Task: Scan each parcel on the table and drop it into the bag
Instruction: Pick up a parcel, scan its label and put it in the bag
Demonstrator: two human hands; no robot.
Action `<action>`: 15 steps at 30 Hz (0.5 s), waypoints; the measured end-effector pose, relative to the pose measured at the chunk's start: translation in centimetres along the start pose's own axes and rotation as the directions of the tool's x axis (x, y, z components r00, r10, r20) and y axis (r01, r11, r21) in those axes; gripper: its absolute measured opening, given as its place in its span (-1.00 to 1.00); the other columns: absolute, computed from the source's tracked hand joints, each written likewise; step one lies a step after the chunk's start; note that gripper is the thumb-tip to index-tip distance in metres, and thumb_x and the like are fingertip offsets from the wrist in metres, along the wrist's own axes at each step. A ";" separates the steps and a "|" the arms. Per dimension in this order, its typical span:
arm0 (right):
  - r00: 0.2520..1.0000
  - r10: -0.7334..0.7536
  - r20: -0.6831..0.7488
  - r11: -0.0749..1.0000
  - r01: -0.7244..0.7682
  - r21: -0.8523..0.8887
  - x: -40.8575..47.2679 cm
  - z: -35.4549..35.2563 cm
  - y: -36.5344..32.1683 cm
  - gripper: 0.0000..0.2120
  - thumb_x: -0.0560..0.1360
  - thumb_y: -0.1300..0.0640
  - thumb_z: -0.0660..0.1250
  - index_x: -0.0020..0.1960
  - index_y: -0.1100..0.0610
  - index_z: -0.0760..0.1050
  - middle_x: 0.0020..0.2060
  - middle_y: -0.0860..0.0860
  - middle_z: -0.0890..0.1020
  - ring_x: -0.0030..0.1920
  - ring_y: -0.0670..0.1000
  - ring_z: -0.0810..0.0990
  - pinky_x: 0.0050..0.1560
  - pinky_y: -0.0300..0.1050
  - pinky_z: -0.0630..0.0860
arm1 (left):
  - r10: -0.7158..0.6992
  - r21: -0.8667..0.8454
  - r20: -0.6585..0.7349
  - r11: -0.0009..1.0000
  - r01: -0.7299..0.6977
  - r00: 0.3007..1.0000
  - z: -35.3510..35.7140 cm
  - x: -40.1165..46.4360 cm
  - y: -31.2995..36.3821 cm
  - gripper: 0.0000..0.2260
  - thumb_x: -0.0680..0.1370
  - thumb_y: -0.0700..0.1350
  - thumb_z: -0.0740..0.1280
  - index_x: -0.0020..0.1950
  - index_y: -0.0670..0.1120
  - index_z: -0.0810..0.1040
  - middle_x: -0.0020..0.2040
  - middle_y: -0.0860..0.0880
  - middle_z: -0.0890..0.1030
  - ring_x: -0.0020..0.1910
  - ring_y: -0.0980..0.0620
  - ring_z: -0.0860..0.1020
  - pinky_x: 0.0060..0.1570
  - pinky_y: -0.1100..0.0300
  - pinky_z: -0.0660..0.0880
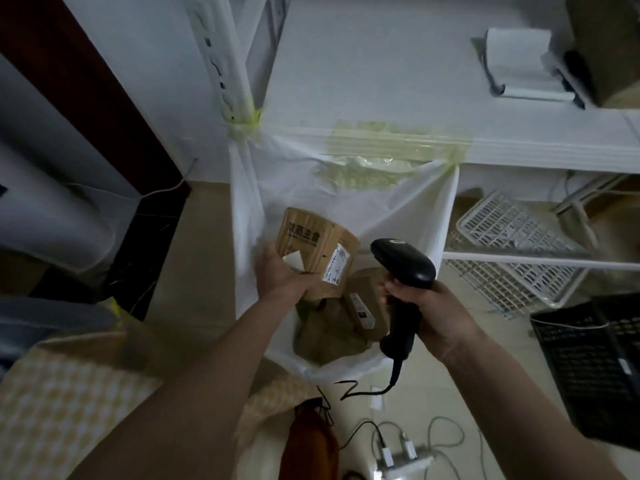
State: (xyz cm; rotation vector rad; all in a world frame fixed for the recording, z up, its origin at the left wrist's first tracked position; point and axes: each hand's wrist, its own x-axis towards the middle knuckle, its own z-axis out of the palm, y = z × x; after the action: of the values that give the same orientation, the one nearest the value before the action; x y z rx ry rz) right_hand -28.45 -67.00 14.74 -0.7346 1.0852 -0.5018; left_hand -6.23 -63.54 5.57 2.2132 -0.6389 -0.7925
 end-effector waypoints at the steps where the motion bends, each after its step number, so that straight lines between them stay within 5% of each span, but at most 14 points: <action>1: 1.000 0.008 -0.015 1.000 -0.008 -0.006 0.9 0.1 0.2 -0.85 0.25 0.29 0.43 -0.18 0.22 0.58 -0.24 0.17 0.57 -0.23 0.08 0.55 0.00 -0.02 0.46 | 0.003 0.087 0.019 0.996 -0.004 1.000 0.8 1.1 -0.3 -0.15 0.11 -0.04 0.65 0.32 -0.10 0.35 0.27 -0.10 0.42 0.25 -0.10 0.43 0.18 -0.06 0.52; 9: 0.984 0.120 -0.131 0.993 -0.119 0.016 6.4 -0.4 3.0 -0.76 0.24 0.26 0.47 -0.09 0.21 0.60 -0.23 0.12 0.63 -0.16 0.05 0.63 0.10 0.00 0.50 | -0.070 0.449 0.164 0.893 -0.011 0.984 6.2 6.1 -3.0 -0.12 0.28 0.21 0.52 0.40 -0.18 0.23 0.29 -0.16 0.33 0.26 -0.13 0.36 0.18 0.05 0.40; 12: 0.975 0.147 -0.166 0.989 -0.148 0.006 7.7 -0.4 4.2 -0.69 0.22 0.24 0.48 -0.04 0.22 0.59 -0.23 0.12 0.63 -0.17 0.04 0.63 0.07 -0.01 0.49 | 0.131 0.766 0.238 0.585 -0.269 0.962 6.8 7.2 -4.5 -0.15 0.42 0.12 0.44 0.56 0.03 0.03 0.33 -0.24 0.28 0.27 -0.22 0.32 0.27 -0.04 0.31; 15: 0.962 0.184 -0.199 0.982 -0.189 -0.004 8.4 -0.1 4.8 -0.59 0.19 0.22 0.47 0.02 0.25 0.58 -0.22 0.13 0.64 -0.18 0.03 0.64 -0.05 -0.08 0.50 | 0.131 0.829 0.447 0.310 -0.465 0.885 7.1 7.4 -6.2 -0.32 0.59 -0.10 0.24 0.60 0.11 -0.06 0.45 -0.29 0.16 0.36 -0.32 0.24 0.35 -0.15 0.22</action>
State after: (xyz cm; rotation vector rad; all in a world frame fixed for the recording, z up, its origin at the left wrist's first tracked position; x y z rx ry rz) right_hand -25.16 -69.67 6.05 -0.6037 1.3346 -0.4068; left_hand -4.73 -67.36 -5.73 2.7713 -2.0556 -0.6012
